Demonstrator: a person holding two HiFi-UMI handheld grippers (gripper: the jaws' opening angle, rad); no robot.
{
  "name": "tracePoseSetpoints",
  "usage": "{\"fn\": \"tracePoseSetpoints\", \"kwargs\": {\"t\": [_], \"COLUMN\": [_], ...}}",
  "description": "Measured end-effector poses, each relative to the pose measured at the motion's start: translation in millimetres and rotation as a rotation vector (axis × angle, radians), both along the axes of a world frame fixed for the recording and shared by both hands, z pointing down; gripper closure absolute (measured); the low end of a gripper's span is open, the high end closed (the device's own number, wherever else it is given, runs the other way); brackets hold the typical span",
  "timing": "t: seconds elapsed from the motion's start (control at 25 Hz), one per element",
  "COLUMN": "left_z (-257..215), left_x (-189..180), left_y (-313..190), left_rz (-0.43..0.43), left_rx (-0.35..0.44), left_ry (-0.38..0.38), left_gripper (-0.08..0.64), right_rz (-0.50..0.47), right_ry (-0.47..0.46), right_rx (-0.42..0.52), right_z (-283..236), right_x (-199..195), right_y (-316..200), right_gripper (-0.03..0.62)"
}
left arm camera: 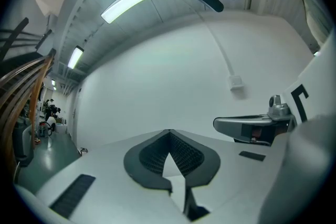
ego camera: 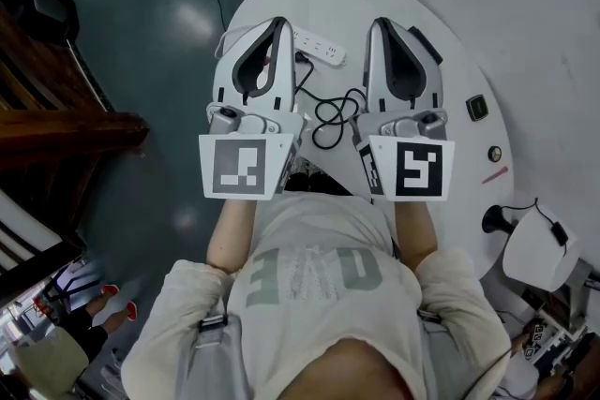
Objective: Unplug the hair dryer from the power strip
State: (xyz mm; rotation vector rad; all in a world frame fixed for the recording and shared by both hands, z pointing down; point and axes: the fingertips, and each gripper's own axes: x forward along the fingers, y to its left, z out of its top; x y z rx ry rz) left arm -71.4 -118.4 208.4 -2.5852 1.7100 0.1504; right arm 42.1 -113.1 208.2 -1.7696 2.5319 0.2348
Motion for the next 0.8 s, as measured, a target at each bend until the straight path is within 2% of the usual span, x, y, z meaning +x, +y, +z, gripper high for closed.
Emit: {"fn": "tracePoseSetpoints", "kwargs": {"t": [0.8], "left_z": [-7.2], "left_x": [0.0], "left_y": [0.0], "left_rz": [0.018], "left_rx": [0.034], "left_ry": [0.018], "left_gripper": [0.548], "right_rz": [-0.026], "right_ry": [0.003], "right_rx": [0.008], "right_z": [-6.3], "right_x": [-6.9], "right_y": [2.4], "right_gripper": [0.572]}}
